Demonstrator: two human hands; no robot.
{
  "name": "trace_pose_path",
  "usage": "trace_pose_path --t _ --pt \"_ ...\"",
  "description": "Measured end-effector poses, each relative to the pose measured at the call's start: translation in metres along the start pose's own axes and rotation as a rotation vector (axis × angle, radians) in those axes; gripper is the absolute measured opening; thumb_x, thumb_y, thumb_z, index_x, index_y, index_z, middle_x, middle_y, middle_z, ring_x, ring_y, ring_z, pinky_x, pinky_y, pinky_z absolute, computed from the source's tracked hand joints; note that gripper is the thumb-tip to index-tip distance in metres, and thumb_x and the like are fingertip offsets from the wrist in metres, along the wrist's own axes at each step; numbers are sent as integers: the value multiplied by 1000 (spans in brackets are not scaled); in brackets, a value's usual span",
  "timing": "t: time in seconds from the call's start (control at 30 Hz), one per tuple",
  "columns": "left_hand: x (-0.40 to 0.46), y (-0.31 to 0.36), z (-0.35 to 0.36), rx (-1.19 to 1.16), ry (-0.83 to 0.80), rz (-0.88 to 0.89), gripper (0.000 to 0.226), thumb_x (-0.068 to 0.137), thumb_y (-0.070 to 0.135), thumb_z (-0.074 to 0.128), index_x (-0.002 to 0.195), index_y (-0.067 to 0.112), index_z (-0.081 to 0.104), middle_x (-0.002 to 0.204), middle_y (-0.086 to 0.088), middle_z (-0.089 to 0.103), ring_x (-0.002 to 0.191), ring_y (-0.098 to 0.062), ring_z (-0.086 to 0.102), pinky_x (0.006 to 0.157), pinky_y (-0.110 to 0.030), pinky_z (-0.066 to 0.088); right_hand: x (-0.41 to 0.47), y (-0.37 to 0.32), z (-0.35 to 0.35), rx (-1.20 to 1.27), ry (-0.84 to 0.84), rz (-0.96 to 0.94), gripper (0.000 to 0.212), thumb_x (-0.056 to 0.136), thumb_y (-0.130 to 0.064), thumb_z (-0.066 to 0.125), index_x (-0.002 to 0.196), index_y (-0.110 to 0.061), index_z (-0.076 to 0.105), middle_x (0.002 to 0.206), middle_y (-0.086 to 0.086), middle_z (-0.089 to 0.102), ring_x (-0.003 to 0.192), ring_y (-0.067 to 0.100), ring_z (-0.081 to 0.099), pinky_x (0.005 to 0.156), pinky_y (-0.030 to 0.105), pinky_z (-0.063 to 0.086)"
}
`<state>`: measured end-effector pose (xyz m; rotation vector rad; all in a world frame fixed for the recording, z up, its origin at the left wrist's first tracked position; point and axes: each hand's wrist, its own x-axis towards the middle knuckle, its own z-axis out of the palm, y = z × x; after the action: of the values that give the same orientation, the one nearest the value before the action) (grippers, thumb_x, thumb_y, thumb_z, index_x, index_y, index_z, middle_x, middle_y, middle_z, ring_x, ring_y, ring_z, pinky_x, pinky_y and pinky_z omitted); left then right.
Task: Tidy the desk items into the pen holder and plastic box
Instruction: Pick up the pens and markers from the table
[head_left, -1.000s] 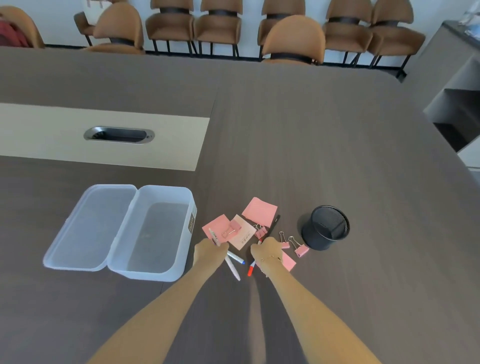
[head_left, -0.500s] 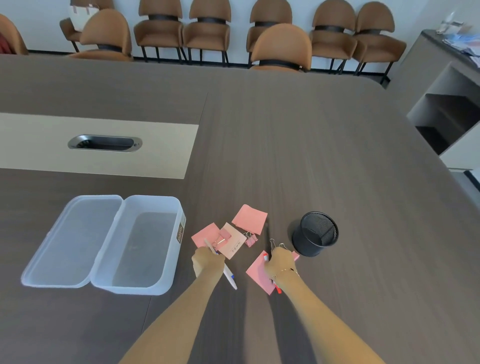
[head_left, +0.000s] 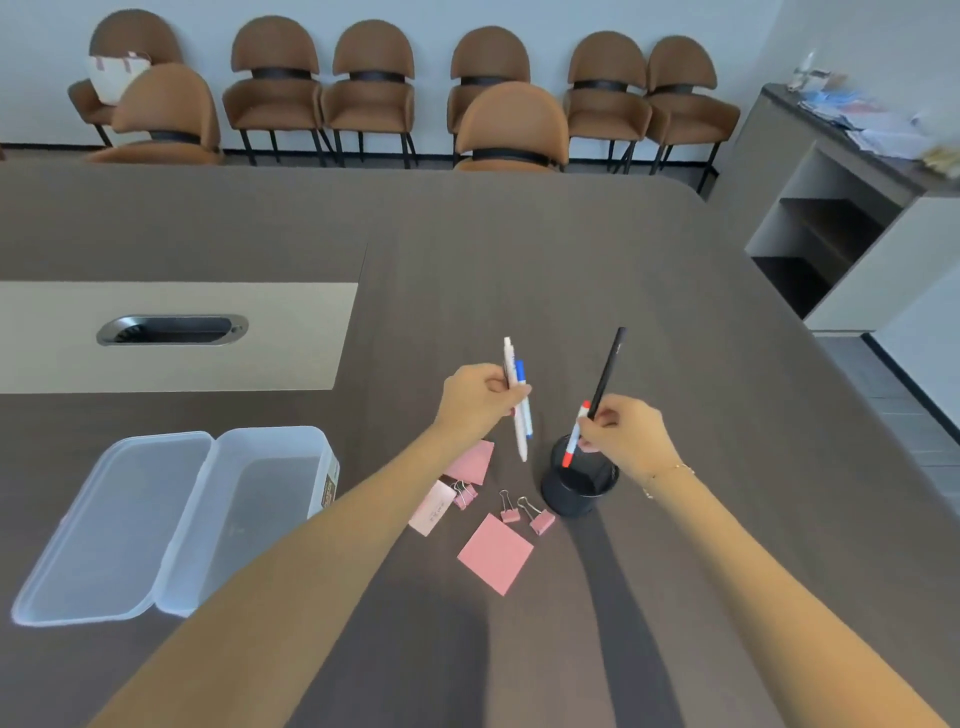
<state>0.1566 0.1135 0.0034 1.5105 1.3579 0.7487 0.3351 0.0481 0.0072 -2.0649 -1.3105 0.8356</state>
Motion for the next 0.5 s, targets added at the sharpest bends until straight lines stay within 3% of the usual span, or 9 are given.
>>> trace_pose_path --t 0.17,0.23,0.33,0.4,0.5 --pt "13 10 65 187 -136 97 21 81 20 71 77 0 67 73 -16 69 63 -19 60 72 -33 54 11 28 -11 -101 -40 89 15 87 -9 53 77 -2 61 89 22 74 89 36 72 84 42 59" --pt "14 -4 83 265 -176 80 19 81 19 71 75 3 64 63 -5 60 57 -15 55 64 -29 50 12 37 1 -184 -97 108 18 86 -9 50 68 -7 55 86 21 73 81 34 69 71 31 58" --pt "13 -24 95 338 -213 50 20 81 18 70 72 3 60 65 -6 55 64 -23 50 63 -31 43 12 46 16 -228 -159 127 23 85 -10 51 62 -8 52 75 13 62 74 27 54 55 22 42" --pt "14 -32 95 331 -248 21 22 81 17 69 71 0 61 68 -11 56 67 -24 49 66 -36 45 12 51 19 -193 -181 128 18 84 -8 56 70 0 64 74 13 61 75 28 52 58 22 45" --pt "17 -36 90 274 -253 29 17 83 10 65 82 -5 72 79 -19 65 75 -29 60 83 -40 53 10 56 16 -138 -120 119 19 84 -6 61 92 8 71 87 22 69 85 37 58 81 33 53"
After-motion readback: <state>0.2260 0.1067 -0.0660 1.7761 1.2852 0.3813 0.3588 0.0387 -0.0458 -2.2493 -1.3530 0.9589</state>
